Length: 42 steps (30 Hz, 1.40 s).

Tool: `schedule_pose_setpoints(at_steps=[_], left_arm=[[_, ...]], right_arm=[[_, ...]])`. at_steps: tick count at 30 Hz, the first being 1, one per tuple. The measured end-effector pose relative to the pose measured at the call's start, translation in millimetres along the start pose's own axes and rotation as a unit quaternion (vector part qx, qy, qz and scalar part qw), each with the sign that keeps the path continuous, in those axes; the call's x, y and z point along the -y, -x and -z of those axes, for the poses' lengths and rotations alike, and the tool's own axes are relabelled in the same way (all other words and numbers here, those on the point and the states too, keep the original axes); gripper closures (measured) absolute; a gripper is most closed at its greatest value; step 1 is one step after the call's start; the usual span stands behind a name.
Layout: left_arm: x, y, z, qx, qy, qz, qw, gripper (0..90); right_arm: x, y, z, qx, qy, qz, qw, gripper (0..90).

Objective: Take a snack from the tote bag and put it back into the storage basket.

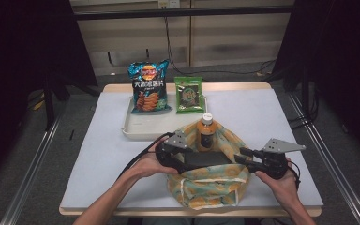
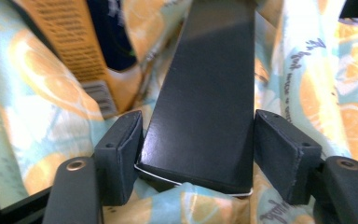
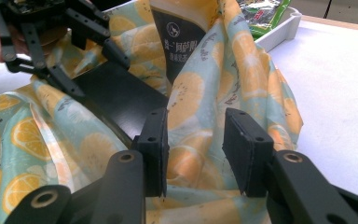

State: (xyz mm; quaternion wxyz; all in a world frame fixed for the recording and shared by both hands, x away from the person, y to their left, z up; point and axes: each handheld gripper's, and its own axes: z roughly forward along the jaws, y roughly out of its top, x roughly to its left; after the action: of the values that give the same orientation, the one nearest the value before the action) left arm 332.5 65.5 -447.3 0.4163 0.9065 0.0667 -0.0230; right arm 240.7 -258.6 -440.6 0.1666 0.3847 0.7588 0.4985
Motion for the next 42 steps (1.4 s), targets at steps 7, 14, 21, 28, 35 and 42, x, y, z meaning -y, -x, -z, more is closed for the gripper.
schedule_pose_setpoints(at_steps=[7,14,21,28,35,42], left_arm=[[-10.8,2.2,-9.3,0.001,0.005,-0.01,0.9999,35.9],[-18.8,5.8,-23.5,-0.005,0.002,-0.024,0.9997,35.6],[-16.8,5.9,-33.9,-0.006,-0.014,-0.029,0.9995,34.6],[-18.8,7.2,-41.2,-0.014,-0.038,-0.036,0.9986,38.4],[-16.8,8.3,-39.0,0.0,-0.029,-0.016,0.9995,42.9],[-11.1,6.5,-27.0,0.004,-0.017,-0.005,0.9998,43.2]], right_arm=[[-2.2,-2.3,-5.5,-0.006,-0.003,0.002,1.0,61.0],[-4.7,-3.2,-11.8,-0.007,-0.007,0.003,0.9999,62.4],[-6.0,-4.0,-20.1,-0.002,-0.016,0.005,0.9999,54.3],[-4.7,-6.4,-25.8,0.003,-0.036,0.013,0.9993,58.4],[-2.2,-5.2,-20.6,0.008,-0.04,0.007,0.9991,77.8],[-2.4,-1.6,-7.9,0.019,-0.022,-0.013,0.9995,79.3]])
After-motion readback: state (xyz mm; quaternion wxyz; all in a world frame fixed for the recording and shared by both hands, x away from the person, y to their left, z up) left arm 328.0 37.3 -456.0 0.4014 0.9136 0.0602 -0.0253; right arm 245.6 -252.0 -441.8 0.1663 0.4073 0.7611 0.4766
